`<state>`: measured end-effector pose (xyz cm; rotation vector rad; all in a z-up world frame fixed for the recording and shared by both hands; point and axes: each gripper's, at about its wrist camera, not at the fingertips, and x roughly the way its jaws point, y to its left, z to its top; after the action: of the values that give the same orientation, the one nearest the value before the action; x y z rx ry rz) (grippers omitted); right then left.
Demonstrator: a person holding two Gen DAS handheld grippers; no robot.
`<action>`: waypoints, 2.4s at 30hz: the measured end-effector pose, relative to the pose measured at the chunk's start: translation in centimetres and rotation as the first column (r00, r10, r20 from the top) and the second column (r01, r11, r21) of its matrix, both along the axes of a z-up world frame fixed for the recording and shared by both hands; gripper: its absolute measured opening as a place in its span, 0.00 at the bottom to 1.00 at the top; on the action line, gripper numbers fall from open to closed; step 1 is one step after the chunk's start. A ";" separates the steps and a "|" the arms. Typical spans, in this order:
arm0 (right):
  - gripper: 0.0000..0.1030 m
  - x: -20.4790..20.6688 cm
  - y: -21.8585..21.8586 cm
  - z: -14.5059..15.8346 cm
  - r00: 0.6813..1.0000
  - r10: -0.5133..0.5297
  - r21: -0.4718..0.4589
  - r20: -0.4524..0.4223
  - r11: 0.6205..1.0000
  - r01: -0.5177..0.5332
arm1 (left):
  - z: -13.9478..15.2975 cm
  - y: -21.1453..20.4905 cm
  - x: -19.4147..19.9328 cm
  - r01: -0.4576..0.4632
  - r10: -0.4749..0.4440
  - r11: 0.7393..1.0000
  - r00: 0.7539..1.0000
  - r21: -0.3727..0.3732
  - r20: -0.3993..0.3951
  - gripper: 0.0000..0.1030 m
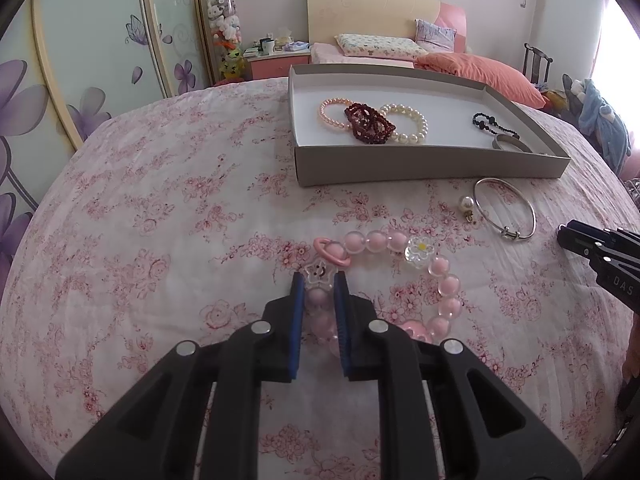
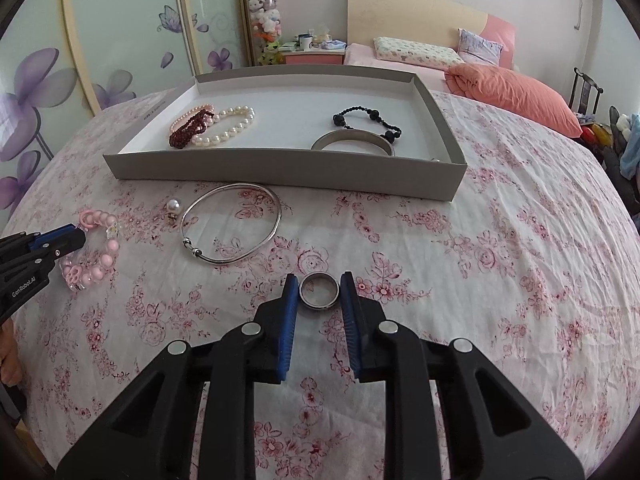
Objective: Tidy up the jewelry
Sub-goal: 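Grasp the pink bead bracelet with the left tool while the right tool grasps the silver ring, then lift and carry the pink bracelet and silver ring toward the gray tray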
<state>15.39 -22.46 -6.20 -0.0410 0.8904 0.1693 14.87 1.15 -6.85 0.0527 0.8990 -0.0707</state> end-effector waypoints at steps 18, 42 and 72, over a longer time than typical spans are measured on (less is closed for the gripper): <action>0.22 -1.0 -0.7 1.2 0.999 -0.019 0.038 0.047 0.999 0.018 | 2.4 2.2 -1.1 -0.005 0.016 0.979 0.998 -0.206 0.053 0.14; 0.22 -2.2 -0.4 3.4 0.990 -0.013 0.080 0.143 0.997 0.002 | 6.3 1.6 -3.2 0.073 -0.019 0.956 0.981 -0.283 0.191 0.14; 0.22 -4.0 0.8 8.8 0.898 -0.045 0.081 0.438 0.997 0.010 | 11.1 -2.3 -4.2 -0.036 0.078 0.992 0.923 -0.117 0.377 0.14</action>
<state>11.43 -21.61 2.57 0.0058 0.4301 0.1592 10.68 -1.13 4.28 -0.0602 0.5045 -0.0523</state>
